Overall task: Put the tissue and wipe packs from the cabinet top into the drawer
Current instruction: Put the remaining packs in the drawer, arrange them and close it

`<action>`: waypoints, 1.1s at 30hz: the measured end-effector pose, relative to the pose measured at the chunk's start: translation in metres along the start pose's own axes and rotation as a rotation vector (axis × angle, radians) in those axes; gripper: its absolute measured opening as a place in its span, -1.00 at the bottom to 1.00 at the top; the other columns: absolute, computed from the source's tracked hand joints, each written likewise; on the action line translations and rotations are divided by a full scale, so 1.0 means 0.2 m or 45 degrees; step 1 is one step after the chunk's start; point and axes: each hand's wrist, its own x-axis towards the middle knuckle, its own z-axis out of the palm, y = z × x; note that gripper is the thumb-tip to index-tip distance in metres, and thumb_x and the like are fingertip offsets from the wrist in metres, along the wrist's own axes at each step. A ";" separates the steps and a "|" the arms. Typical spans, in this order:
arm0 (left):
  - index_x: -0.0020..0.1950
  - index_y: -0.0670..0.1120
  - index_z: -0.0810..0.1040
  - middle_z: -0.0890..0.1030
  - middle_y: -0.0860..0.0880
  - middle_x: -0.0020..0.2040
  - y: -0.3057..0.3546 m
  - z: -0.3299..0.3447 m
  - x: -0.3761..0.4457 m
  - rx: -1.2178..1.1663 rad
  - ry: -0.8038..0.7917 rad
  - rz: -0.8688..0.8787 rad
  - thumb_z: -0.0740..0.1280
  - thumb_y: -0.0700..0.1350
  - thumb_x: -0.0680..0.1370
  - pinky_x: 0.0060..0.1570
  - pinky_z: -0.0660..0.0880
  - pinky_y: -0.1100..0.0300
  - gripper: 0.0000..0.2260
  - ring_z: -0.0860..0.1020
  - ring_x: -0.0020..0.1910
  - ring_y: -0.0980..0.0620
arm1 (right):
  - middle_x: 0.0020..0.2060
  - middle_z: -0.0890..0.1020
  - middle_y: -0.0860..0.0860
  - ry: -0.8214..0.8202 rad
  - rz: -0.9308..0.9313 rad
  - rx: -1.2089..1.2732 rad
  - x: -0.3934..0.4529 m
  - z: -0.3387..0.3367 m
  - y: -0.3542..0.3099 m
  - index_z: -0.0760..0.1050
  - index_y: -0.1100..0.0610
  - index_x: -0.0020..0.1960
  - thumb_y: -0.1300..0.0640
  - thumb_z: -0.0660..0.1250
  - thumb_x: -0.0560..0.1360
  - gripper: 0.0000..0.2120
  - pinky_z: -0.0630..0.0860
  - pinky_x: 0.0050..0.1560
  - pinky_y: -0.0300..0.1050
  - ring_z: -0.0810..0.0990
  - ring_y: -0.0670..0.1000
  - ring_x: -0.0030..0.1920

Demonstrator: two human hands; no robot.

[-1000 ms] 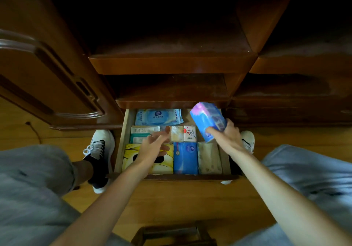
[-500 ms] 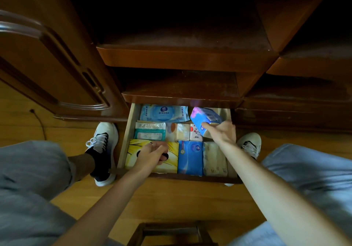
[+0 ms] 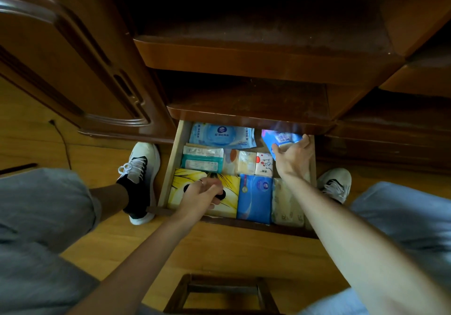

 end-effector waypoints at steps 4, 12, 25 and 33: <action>0.12 -0.01 0.62 0.70 -0.07 0.01 -0.01 0.00 0.00 -0.023 -0.017 -0.028 0.35 -0.09 0.61 0.03 0.61 0.08 -0.89 0.68 -0.05 -0.01 | 0.53 0.27 0.25 -0.041 -0.157 -0.132 0.01 0.08 0.05 0.24 0.24 0.53 0.09 0.49 0.52 -0.29 0.41 0.35 0.16 0.25 0.26 0.53; 0.16 -0.07 0.61 0.70 -0.09 0.03 -0.02 0.00 0.02 -0.048 -0.014 -0.086 0.34 -0.12 0.62 -0.09 0.59 0.18 -0.86 0.65 -0.14 0.05 | 0.44 0.40 0.19 -0.164 -0.515 -0.633 0.17 0.08 0.14 0.31 0.14 0.53 0.26 0.32 0.57 -0.46 0.47 0.32 0.07 0.35 0.23 0.45; 0.10 -0.05 0.62 0.70 -0.12 0.01 -0.05 -0.02 0.05 -0.069 -0.004 -0.127 0.35 -0.13 0.61 -0.11 0.54 0.12 -0.90 0.63 -0.21 0.05 | 0.52 0.38 0.16 -0.375 -0.738 -0.905 0.31 0.16 0.08 0.05 0.05 0.62 0.26 0.48 0.44 -0.10 0.24 0.51 0.27 0.25 0.25 0.55; 0.08 -0.09 0.62 0.67 -0.21 0.04 -0.02 0.02 0.06 -0.104 -0.047 -0.155 0.34 -0.17 0.61 -0.10 0.45 0.02 -0.91 0.60 -0.20 0.01 | 0.51 0.35 0.13 -0.318 -0.838 -0.986 0.24 0.12 0.17 0.12 0.13 0.60 0.13 0.45 0.49 -0.21 0.29 0.49 0.18 0.34 0.18 0.47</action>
